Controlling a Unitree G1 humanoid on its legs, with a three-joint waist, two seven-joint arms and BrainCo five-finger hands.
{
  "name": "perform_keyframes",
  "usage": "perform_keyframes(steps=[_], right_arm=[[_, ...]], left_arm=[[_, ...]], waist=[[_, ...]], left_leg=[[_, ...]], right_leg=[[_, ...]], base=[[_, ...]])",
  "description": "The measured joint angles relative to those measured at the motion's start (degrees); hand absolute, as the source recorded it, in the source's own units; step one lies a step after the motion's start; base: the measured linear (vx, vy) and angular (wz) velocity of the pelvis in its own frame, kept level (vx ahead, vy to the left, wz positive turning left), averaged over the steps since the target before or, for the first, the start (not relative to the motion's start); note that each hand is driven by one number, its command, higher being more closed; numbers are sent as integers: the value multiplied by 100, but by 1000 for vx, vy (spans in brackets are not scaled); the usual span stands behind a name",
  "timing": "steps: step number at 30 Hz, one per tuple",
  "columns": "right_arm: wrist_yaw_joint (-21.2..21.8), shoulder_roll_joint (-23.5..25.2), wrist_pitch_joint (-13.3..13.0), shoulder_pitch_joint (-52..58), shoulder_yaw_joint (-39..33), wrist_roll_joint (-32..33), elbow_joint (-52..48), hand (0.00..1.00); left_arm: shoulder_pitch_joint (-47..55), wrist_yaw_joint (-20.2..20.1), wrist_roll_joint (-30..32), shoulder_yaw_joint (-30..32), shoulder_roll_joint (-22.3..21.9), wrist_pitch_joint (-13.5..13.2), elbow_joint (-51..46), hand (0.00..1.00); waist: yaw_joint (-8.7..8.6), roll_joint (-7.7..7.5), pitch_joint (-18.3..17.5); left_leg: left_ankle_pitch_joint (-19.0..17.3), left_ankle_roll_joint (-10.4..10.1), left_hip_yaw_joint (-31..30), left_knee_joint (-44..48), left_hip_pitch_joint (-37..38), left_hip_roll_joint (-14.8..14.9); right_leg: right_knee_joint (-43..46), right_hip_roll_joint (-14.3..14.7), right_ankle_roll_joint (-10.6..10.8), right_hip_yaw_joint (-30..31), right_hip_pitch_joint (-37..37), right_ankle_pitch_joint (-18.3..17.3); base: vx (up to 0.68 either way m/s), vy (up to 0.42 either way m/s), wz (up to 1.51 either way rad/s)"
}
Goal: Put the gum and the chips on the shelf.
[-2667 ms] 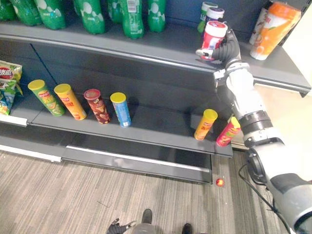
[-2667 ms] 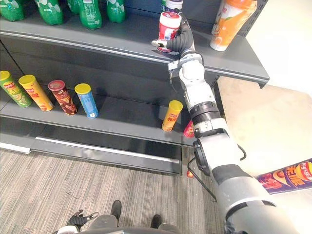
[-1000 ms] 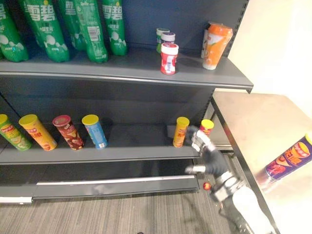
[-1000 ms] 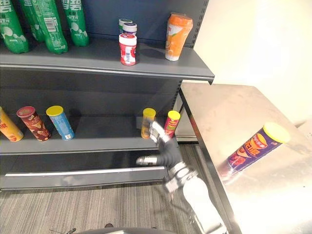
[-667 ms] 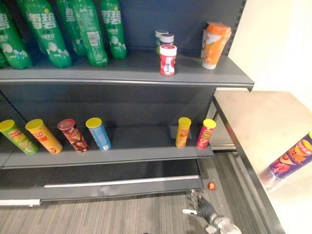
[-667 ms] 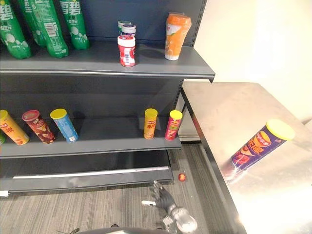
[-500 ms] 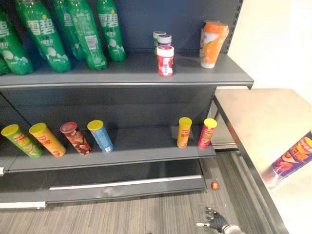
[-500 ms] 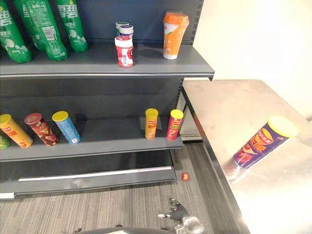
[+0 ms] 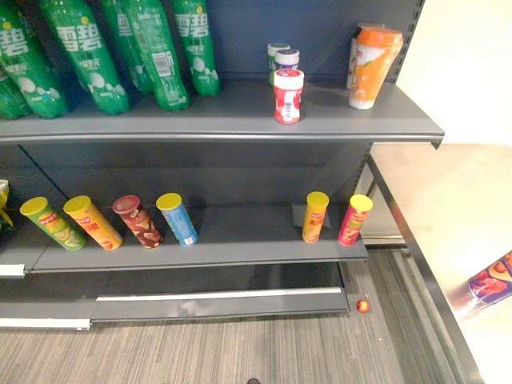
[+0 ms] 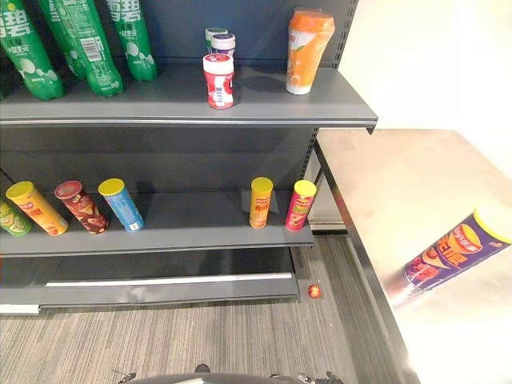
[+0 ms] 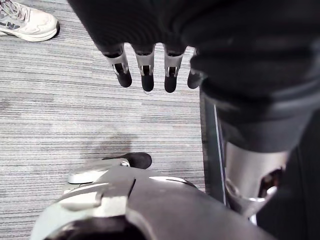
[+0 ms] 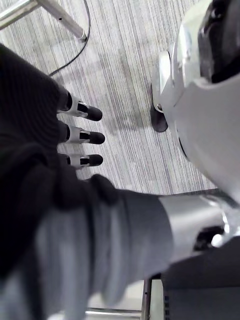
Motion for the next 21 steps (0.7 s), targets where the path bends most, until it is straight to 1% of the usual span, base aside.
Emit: perform_keyframes(steps=[5, 8, 9, 12, 14, 15, 16, 17, 18, 19, 20, 21], right_arm=[[-2, 33, 8, -44, -208, 9, 126, 0], [6, 37, 5, -40, -259, 18, 123, 0], [9, 36, 0, -42, -279, 23, 116, 0], [14, 145, -36, -22, -493, 198, 9, 0], [9, 258, -74, 46, -645, 315, -171, 0], [9, 286, -77, 56, -710, 372, -217, 0], [6, 348, -75, 105, -785, 442, -328, 0], [7, 376, -82, 140, -847, 511, -378, 0], [7, 404, -87, 179, -865, 515, -432, 0], [-23, 443, -91, 246, -889, 518, -493, 0], [-65, 434, -92, 303, -892, 513, -549, 0], [-88, 420, -92, 326, -894, 513, -546, 0]], left_arm=[[-37, -44, -8, 3, 16, -3, 3, 0], [-56, -64, -10, 9, 23, -3, -5, 0], [-56, -65, -11, 33, 21, -6, -13, 0], [-112, -72, -11, 102, 20, -4, -13, 0], [-154, -73, -12, 233, 20, -4, -27, 0], [-150, -72, -12, 287, 15, -5, -32, 0], [-139, -77, -13, 475, -20, -4, -104, 0], [-84, -81, -11, 650, -49, 3, -201, 0], [-105, -84, -12, 717, -60, 12, -197, 0], [-149, -95, -9, 761, -71, 12, -238, 0], [-133, -108, -18, 778, -53, 12, -258, 0], [-132, -112, -28, 768, -35, 17, -253, 0]], waist=[[2, -32, 85], [-5, -56, 152], [4, -112, 215], [-9, -151, 336], [-22, -206, 420], [-10, -142, 437], [38, -130, 483], [27, -166, 480], [24, -153, 466], [28, -143, 455], [40, -171, 437], [40, -194, 419]], left_leg=[[-29, 31, 26, -1, 94, -37], [-92, 23, 131, -1, 167, -39], [-112, 23, 206, -1, 207, -32], [-158, 30, 597, -1, 279, -23], [-196, 59, 1035, 0, 281, 24], [-202, 86, 1194, 0, 269, 85], [-187, 140, 1654, 1, 274, 228], [-215, 145, 2065, 3, 282, 395], [-242, 154, 2227, 4, 285, 509], [-246, 136, 2629, 14, 320, 720], [-247, 104, 3036, 42, 414, 847], [-249, 67, 3223, 42, 455, 883]], right_leg=[[-11, -22, 19, 1, 87, -12], [56, -33, 57, 103, 72, -40], [143, -45, 51, 175, 38, -58], [492, -46, 91, 524, -228, -114], [624, -9, 230, 741, -505, -16], [636, -3, 253, 698, -574, 63], [723, -16, 177, 151, -810, 155], [1181, -214, -186, -987, -1034, -73], [1405, -334, -315, -1542, -1073, -153], [1849, -604, -449, -2586, -1067, -241], [2207, -929, -456, -3455, -968, -243], [2335, -1110, -455, -3766, -886, -241]], base=[[35, 10, -1], [14, 19, -16], [-5, 33, -35], [-33, 43, -67], [-51, 38, -93], [-102, 30, -126], [-128, 36, -167], [-106, 24, -171], [-33, 17, -169], [27, 0, -173], [46, -21, -182], [73, -120, -183]])
